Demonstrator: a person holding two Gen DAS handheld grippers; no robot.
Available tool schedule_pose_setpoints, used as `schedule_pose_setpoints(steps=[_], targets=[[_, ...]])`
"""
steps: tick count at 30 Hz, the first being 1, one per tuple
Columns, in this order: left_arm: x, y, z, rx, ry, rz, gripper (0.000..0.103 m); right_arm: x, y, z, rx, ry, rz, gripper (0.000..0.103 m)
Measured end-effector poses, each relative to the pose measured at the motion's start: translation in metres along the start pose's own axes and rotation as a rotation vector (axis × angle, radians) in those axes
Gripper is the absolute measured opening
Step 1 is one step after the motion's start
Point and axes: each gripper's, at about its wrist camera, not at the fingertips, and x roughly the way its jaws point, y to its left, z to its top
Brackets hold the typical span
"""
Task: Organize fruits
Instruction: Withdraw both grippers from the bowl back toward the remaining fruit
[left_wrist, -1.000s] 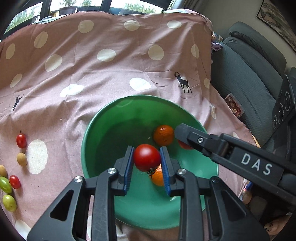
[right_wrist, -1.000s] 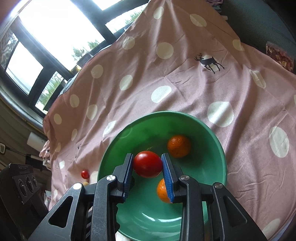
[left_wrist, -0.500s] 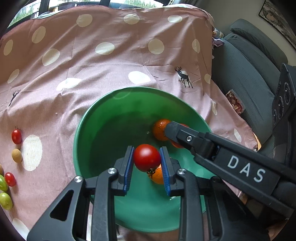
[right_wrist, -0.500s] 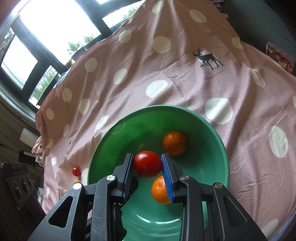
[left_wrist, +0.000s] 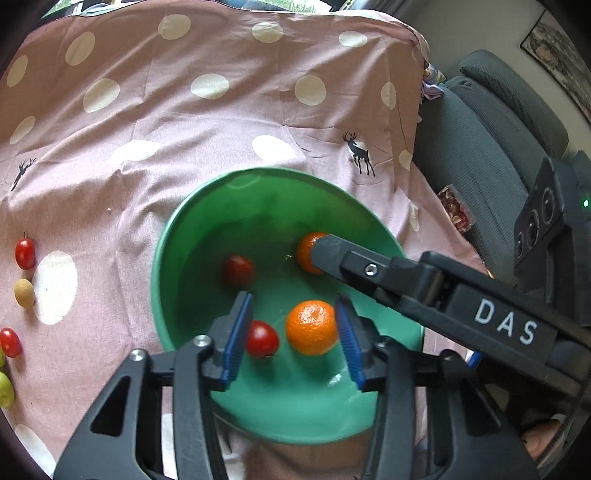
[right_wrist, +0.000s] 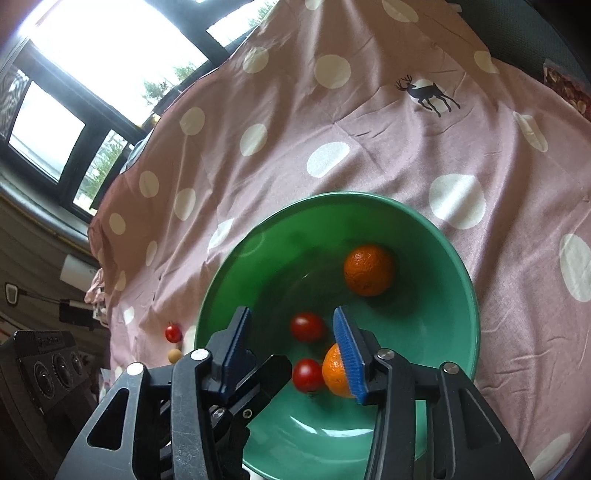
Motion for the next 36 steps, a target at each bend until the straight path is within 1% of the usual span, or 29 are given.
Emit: schedule_pose_setpoints(steps=[3,6,8,11,13,18,21,26,28,31,33,36], targets=[[-0.012,0.002,0.0,-0.004,-0.02,0.015,0.051,-0.007,-0.001,0.001,0.007,-0.022,-0.007,0.058],[-0.03,0.008,-0.002,-0.019,-0.05,0.009,0.055,-0.019,-0.004,0.003,0.022,-0.055,0.019,0.064],[-0.044,0.015,-0.005,-0.025,-0.075,0.011,0.061,-0.028,-0.007,0.005,0.038,-0.076,0.038,0.069],[-0.066,0.024,-0.01,-0.023,-0.124,0.04,0.068,-0.039,-0.01,0.006,0.053,-0.101,0.06,0.07],[-0.08,0.031,-0.014,-0.022,-0.153,0.062,0.07,-0.046,-0.009,0.006,0.049,-0.118,0.06,0.071],[-0.112,0.055,-0.023,-0.06,-0.203,0.087,0.075,-0.06,-0.004,0.004,0.048,-0.174,0.005,0.072],[-0.13,0.071,-0.028,-0.083,-0.23,0.127,0.076,-0.062,0.004,0.001,0.035,-0.19,-0.016,0.072],[-0.161,0.105,-0.041,-0.15,-0.294,0.203,0.079,-0.058,0.024,-0.005,-0.008,-0.18,0.006,0.072],[-0.17,0.119,-0.044,-0.166,-0.301,0.233,0.079,-0.055,0.032,-0.007,-0.03,-0.176,0.001,0.072],[-0.181,0.142,-0.053,-0.197,-0.318,0.302,0.079,-0.051,0.045,-0.011,-0.066,-0.171,-0.009,0.072],[-0.184,0.158,-0.061,-0.213,-0.314,0.348,0.079,-0.048,0.055,-0.013,-0.093,-0.166,-0.01,0.072],[-0.184,0.182,-0.075,-0.253,-0.296,0.37,0.079,-0.041,0.069,-0.019,-0.139,-0.153,-0.009,0.072]])
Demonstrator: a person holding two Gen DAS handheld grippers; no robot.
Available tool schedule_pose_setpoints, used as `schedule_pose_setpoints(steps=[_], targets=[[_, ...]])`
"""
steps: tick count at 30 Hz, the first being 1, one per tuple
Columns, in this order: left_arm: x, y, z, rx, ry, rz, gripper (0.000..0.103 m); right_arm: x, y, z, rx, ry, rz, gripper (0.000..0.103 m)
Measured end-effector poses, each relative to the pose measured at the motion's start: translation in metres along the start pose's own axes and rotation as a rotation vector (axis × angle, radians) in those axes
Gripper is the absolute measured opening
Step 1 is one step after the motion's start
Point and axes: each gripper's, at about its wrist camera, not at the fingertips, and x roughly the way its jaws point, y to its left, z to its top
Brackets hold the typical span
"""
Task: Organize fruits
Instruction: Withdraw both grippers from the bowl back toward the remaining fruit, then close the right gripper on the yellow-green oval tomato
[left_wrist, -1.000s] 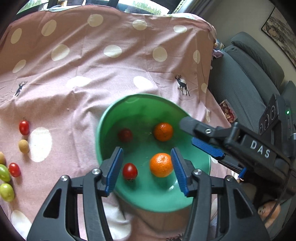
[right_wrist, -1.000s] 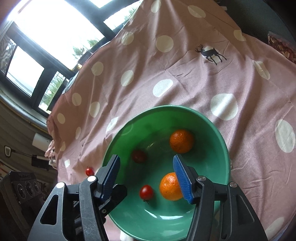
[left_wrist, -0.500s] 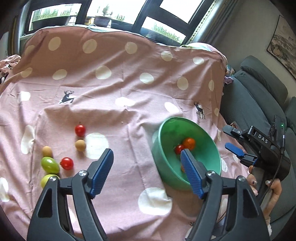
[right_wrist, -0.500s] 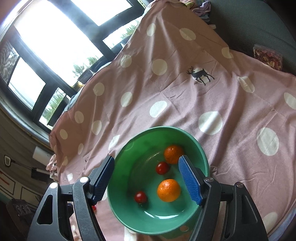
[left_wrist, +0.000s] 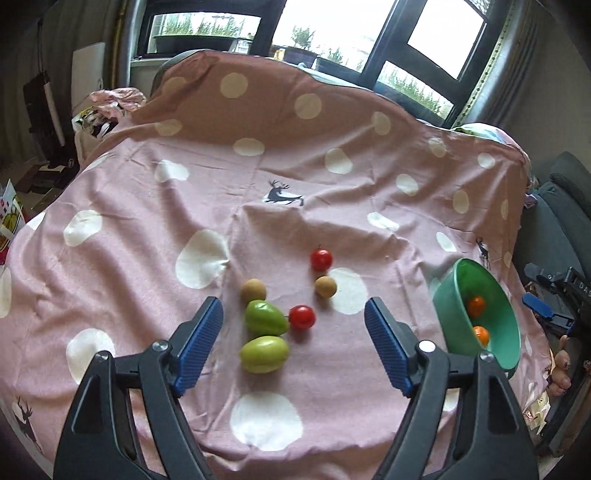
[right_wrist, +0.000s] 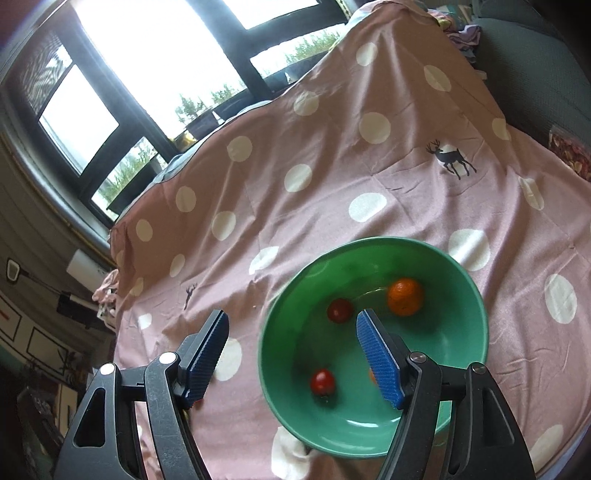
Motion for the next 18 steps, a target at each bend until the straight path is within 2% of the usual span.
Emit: schedule_pose_setpoints(steps=[6,14,18], targets=[[0.018,0.019,-0.011,-0.026,0.06,0.001,0.079,0.02,0.037,-0.017,-0.103,0.057,0.024,0.072],[0.042,0.011,-0.024,0.02,0.142,-0.026,0.078,0.066,0.092,-0.054,-0.234,0.193,0.154,0.072],[0.059,0.015,-0.029,-0.002,0.203,-0.059,0.069,0.097,0.116,-0.076,-0.284,0.283,0.211,0.072]])
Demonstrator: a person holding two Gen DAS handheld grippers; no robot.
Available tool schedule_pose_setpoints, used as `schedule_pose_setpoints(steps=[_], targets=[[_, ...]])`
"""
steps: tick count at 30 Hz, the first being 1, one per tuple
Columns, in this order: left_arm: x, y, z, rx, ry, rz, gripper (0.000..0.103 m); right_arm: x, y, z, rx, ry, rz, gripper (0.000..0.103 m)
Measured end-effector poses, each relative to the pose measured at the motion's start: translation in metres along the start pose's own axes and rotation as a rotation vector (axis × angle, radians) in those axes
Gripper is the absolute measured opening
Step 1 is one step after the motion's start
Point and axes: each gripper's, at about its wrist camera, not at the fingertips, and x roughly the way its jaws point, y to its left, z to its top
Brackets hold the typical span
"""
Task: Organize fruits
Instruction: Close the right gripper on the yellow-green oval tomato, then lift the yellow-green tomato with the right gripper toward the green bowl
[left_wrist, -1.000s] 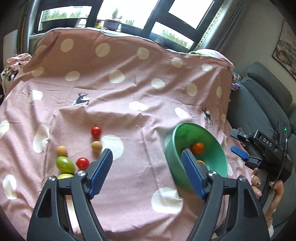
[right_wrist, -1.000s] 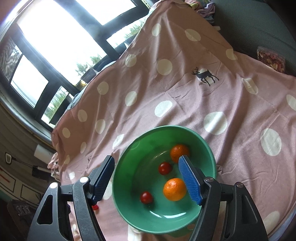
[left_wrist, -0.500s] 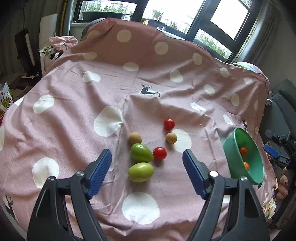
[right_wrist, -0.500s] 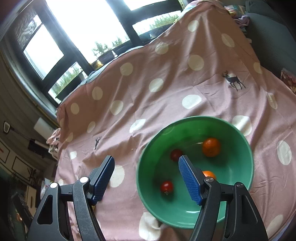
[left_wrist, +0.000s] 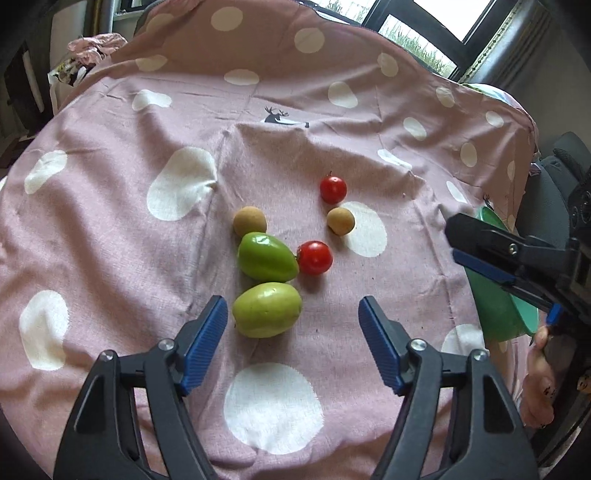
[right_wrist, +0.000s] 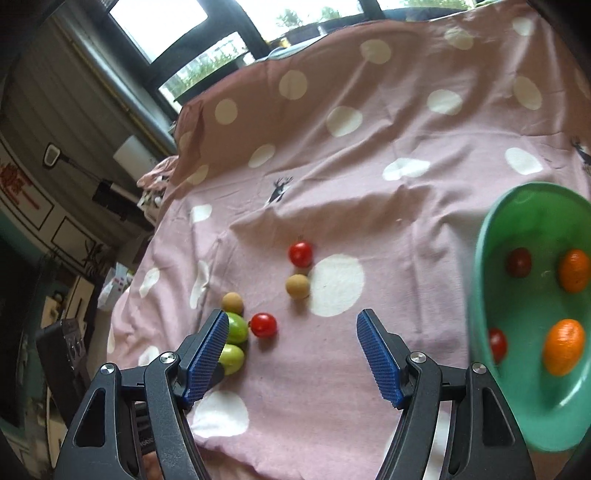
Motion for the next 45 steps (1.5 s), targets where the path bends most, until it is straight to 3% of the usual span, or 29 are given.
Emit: schedule_pose_setpoints(steps=[4,9,11,14,16,19,28,32,45], targets=[[0.004,0.008,-0.002,-0.033,0.025,0.008,0.065,0.035,0.01,-0.004,0.022,0.092,0.119,0.072],[0.006,0.012,-0.002,-0.056,0.036,-0.014,0.065,0.067,0.024,-0.012,0.007,0.165,0.165,0.072],[0.008,0.012,-0.003,-0.058,0.041,-0.02,0.062,0.075,0.028,-0.016,-0.004,0.189,0.176,0.066],[0.01,0.011,-0.003,-0.051,0.042,-0.009,0.059,0.082,0.031,-0.017,-0.017,0.207,0.21,0.064],[0.01,0.01,-0.003,-0.044,0.042,-0.007,0.059,0.087,0.032,-0.018,-0.018,0.213,0.209,0.064],[0.012,0.009,-0.003,-0.029,0.041,0.011,0.054,0.095,0.034,-0.021,-0.028,0.237,0.21,0.054],[0.017,0.004,-0.005,0.018,0.051,0.038,0.044,0.106,0.039,-0.025,-0.041,0.273,0.22,0.052],[0.018,0.002,-0.006,0.037,0.047,0.053,0.044,0.104,0.043,-0.029,-0.066,0.265,0.197,0.048],[0.004,-0.019,-0.007,0.071,0.003,0.02,0.044,0.079,0.038,-0.027,-0.045,0.214,0.172,0.048]])
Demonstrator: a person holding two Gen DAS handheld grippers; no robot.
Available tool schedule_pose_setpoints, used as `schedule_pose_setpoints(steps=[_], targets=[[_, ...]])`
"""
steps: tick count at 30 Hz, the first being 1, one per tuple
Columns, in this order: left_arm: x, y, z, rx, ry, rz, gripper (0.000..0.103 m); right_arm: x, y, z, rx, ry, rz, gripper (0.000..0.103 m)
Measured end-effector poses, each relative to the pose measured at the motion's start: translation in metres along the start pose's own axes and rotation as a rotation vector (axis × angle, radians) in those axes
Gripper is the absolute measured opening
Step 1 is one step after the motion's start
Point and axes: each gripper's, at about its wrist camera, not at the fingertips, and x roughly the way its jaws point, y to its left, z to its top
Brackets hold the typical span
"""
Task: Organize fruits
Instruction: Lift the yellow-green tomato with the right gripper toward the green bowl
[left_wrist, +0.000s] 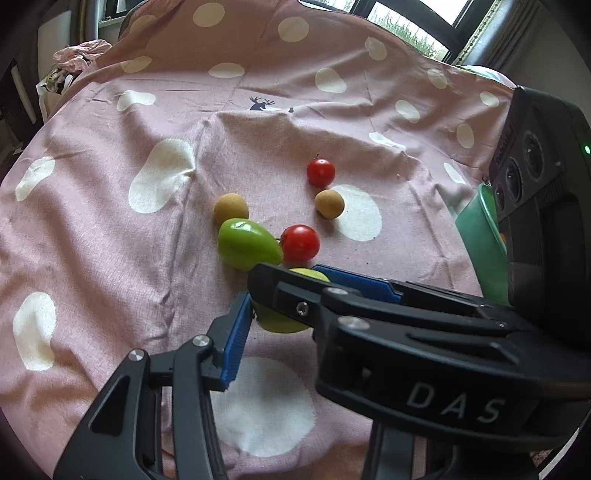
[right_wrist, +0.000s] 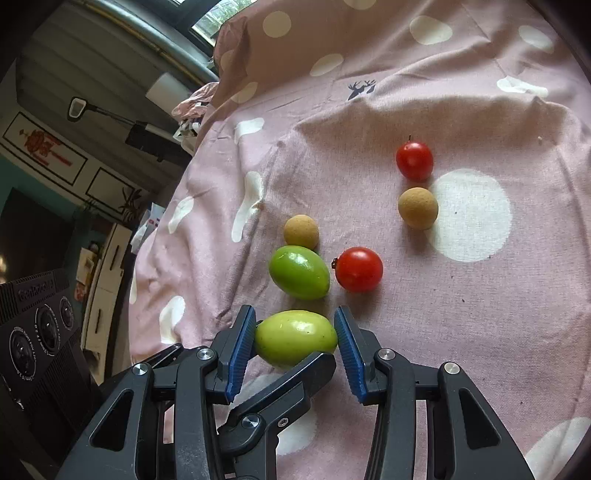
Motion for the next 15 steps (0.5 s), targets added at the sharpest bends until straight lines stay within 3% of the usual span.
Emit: schedule_pose_setpoints(steps=[15], targets=[[-0.025,-0.035,0.001,0.076,-0.082,-0.029,0.045,-0.044,0.009,-0.008,-0.032,-0.101,-0.042,0.048]])
